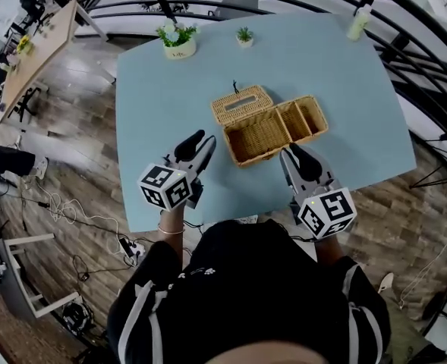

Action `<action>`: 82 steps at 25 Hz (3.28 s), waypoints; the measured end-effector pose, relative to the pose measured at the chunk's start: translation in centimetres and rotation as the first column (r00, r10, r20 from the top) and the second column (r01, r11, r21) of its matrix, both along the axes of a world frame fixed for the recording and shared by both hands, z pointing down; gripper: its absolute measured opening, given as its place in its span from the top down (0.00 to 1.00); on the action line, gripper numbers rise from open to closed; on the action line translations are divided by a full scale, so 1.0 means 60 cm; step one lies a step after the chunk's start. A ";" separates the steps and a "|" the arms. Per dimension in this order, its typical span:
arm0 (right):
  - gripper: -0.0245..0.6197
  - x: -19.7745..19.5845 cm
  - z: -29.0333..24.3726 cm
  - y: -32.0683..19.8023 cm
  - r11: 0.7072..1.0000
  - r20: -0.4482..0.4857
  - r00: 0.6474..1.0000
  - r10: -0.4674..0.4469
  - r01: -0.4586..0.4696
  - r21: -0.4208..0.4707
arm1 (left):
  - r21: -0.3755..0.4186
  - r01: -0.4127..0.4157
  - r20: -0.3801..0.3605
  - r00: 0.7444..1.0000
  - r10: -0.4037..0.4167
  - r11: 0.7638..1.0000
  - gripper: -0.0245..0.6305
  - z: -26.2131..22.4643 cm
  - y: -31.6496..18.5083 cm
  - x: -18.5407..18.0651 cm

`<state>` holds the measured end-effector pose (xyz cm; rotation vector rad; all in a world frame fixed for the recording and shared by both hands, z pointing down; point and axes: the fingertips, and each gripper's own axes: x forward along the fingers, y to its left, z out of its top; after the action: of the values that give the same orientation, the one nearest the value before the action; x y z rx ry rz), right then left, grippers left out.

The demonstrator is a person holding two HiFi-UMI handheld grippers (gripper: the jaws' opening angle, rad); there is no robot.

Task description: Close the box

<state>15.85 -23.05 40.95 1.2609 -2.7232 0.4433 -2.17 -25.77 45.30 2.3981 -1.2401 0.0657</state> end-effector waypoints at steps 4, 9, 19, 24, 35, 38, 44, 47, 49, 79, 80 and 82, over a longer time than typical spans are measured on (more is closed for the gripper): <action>0.83 -0.006 0.006 -0.019 1.000 -0.020 1.000 -0.013 0.013 -0.024 | -0.057 0.022 -0.060 0.998 -0.025 0.998 0.78 0.026 -0.025 -0.010; 0.83 -0.011 0.009 -0.033 0.999 -0.052 0.998 -0.018 0.016 -0.041 | -0.124 0.039 -0.138 0.989 -0.057 0.992 0.78 0.059 -0.042 -0.018; 0.83 -0.024 0.022 -0.069 0.996 -0.084 0.996 -0.016 0.009 -0.085 | -0.254 0.029 -0.240 0.966 -0.092 0.967 0.77 0.120 -0.088 -0.030; 0.83 -0.023 0.026 -0.080 0.996 -0.094 0.996 -0.007 -0.001 -0.088 | -0.306 0.026 -0.312 0.942 -0.126 0.952 0.77 0.148 -0.106 -0.036; 0.83 -0.021 0.042 -0.089 0.992 -0.099 0.995 0.020 -0.032 -0.119 | -0.394 -0.006 -0.437 0.881 -0.182 0.919 0.75 0.188 -0.143 -0.024; 0.83 -0.024 0.043 -0.092 0.992 -0.097 0.995 0.029 -0.040 -0.121 | -0.408 -0.008 -0.466 0.862 -0.200 0.913 0.74 0.196 -0.152 -0.021; 0.83 -0.021 0.051 -0.091 0.988 -0.101 0.994 0.045 -0.059 -0.144 | -0.428 -0.046 -0.557 0.800 -0.224 0.902 0.73 0.207 -0.165 -0.013; 0.83 -0.020 0.052 -0.090 0.986 -0.102 0.993 0.054 -0.069 -0.149 | -0.445 -0.048 -0.584 0.773 -0.249 0.894 0.73 0.215 -0.172 -0.015; 0.83 -0.021 0.052 -0.090 0.986 -0.100 0.993 0.059 -0.073 -0.153 | -0.454 -0.049 -0.602 0.753 -0.265 0.890 0.73 0.220 -0.177 -0.015; 0.83 -0.010 0.037 -0.089 0.991 -0.082 0.995 0.060 -0.068 -0.111 | -0.255 0.076 -0.549 0.809 -0.209 0.964 0.86 0.130 -0.192 -0.035; 0.83 -0.009 0.037 -0.087 0.992 -0.082 0.995 0.059 -0.068 -0.110 | -0.245 0.077 -0.546 0.813 -0.203 0.967 0.86 0.126 -0.190 -0.034; 0.83 -0.008 0.038 -0.086 0.992 -0.082 0.995 0.057 -0.066 -0.110 | -0.226 0.076 -0.540 0.820 -0.190 0.971 0.86 0.119 -0.188 -0.031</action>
<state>15.35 -28.21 43.24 1.3066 -2.5621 0.5333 -4.04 -37.04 52.46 1.9418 -1.0503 -0.5055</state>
